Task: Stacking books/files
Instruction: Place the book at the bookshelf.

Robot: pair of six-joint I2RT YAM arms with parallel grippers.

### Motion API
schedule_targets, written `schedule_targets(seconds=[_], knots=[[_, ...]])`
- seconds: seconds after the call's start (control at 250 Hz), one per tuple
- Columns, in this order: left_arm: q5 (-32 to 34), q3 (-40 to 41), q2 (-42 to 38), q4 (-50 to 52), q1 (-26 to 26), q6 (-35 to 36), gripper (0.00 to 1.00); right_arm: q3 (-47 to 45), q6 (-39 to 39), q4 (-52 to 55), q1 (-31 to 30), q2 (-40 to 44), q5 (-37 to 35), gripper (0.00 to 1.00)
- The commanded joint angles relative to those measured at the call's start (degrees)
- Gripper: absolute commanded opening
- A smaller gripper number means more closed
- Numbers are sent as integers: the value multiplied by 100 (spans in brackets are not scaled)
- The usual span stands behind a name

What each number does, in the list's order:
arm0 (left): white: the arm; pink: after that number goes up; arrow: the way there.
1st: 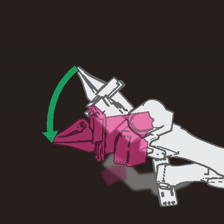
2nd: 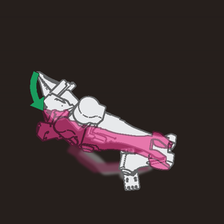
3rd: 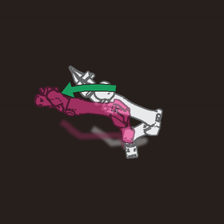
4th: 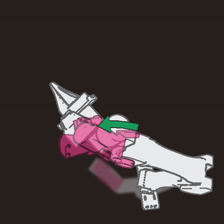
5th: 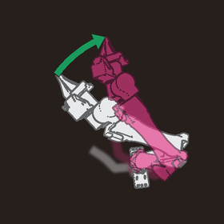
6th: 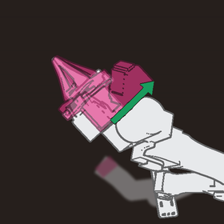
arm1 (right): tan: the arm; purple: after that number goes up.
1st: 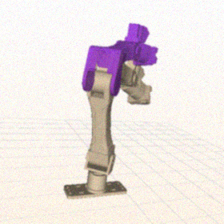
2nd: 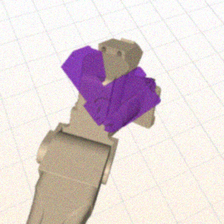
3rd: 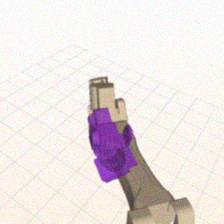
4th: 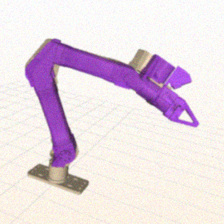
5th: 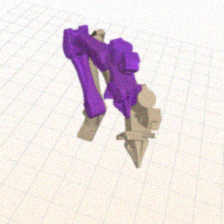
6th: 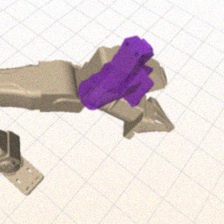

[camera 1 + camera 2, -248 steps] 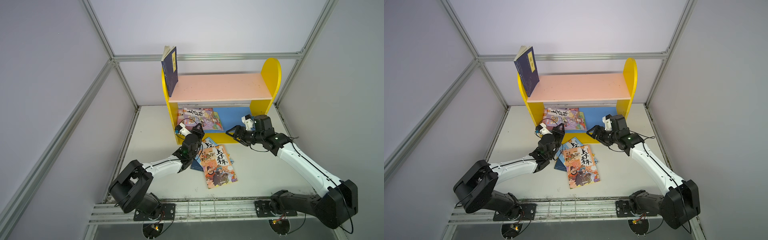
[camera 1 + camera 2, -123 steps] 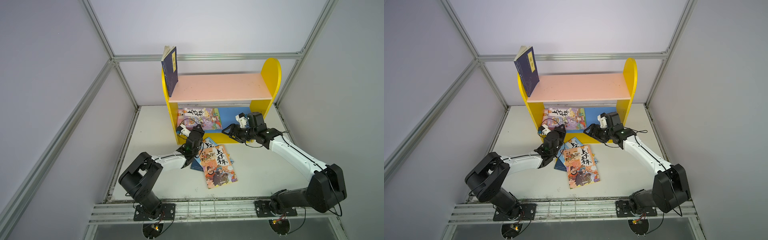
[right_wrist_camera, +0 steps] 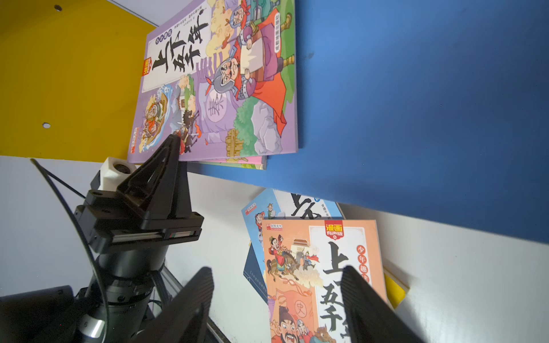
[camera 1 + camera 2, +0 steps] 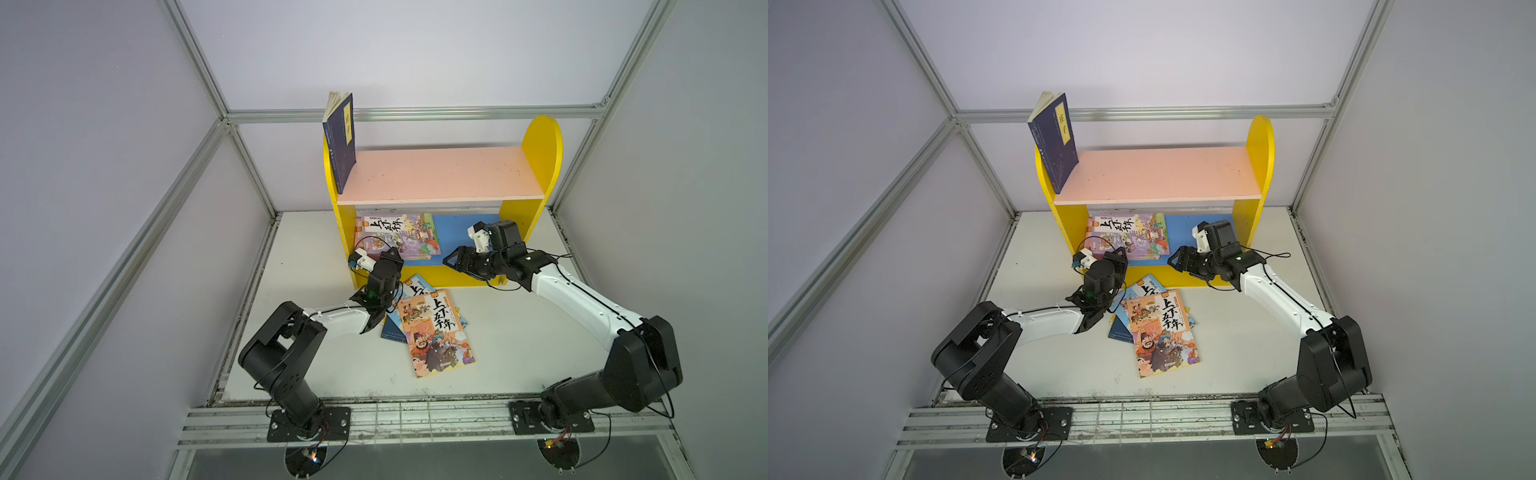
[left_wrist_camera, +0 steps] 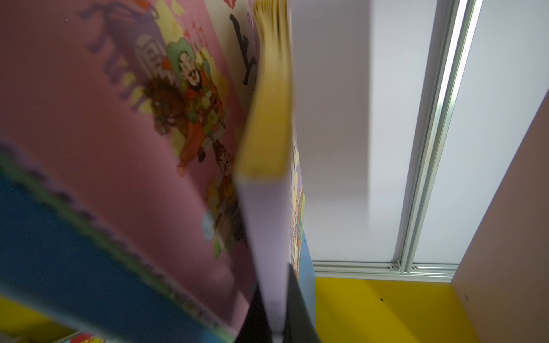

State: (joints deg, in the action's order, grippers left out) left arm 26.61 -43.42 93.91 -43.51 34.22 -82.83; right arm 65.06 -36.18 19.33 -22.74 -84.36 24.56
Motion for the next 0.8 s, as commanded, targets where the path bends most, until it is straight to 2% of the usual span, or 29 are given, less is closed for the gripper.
schedule_targets(seconds=[0.0,0.144,0.38,0.5,0.74,0.8], knots=[[-41,85,-44,31,-35,-13,21,80,160,-96,-16,-143,-180,71],[-142,240,-108,-16,-88,-241,38,30,120,-436,-52,-228,-129,70],[-217,287,-359,334,-101,-265,61,271,312,-267,-74,-380,-439,69],[-253,282,-495,548,-115,-266,69,449,354,-254,-79,-565,-554,68],[-441,360,-658,861,-226,-346,77,821,390,-223,-195,-981,-706,67],[-600,233,-678,1210,-306,-387,83,867,397,-227,-262,-1034,-743,66]])
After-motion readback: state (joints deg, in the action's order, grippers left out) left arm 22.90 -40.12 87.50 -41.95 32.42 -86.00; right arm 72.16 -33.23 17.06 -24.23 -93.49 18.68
